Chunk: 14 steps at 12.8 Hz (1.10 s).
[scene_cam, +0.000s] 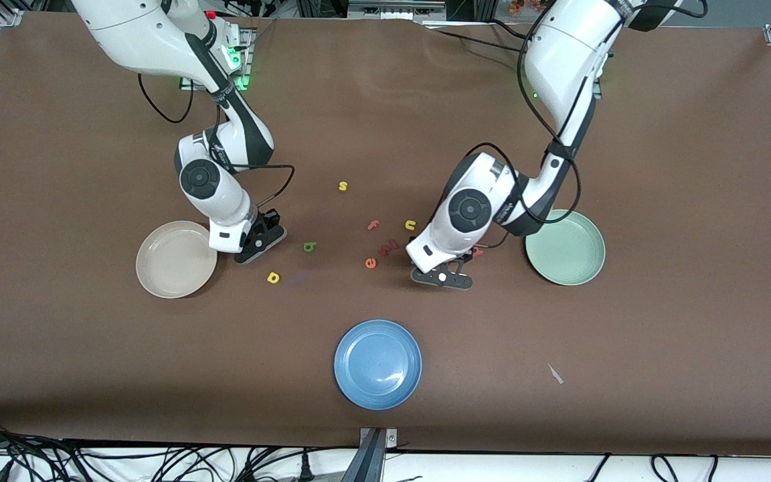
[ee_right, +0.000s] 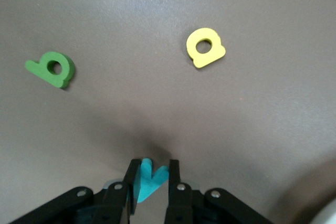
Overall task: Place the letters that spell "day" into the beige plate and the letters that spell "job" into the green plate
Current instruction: 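Place the y on the white plate while the left gripper grasps the l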
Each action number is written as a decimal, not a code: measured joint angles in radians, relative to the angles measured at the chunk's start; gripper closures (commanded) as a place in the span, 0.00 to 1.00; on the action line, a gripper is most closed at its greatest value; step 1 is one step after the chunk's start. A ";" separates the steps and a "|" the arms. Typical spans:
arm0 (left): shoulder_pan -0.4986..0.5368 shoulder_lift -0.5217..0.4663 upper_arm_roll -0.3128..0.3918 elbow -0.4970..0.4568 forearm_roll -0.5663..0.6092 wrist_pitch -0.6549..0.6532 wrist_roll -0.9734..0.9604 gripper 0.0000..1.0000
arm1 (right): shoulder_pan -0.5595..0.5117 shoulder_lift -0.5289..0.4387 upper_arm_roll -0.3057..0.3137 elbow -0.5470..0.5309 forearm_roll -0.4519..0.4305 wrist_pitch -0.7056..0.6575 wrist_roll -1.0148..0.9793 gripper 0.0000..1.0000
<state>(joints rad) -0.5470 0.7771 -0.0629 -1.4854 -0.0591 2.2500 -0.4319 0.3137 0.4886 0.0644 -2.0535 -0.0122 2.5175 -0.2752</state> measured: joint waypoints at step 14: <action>-0.061 0.063 0.002 0.005 0.051 0.081 -0.101 0.91 | -0.119 0.032 -0.219 0.228 0.142 -0.369 -0.015 0.00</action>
<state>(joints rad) -0.6076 0.8401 -0.0610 -1.4809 -0.0079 2.3314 -0.5325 0.1943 0.5202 -0.1545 -1.8257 0.1296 2.1489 -0.2901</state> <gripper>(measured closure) 0.661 0.714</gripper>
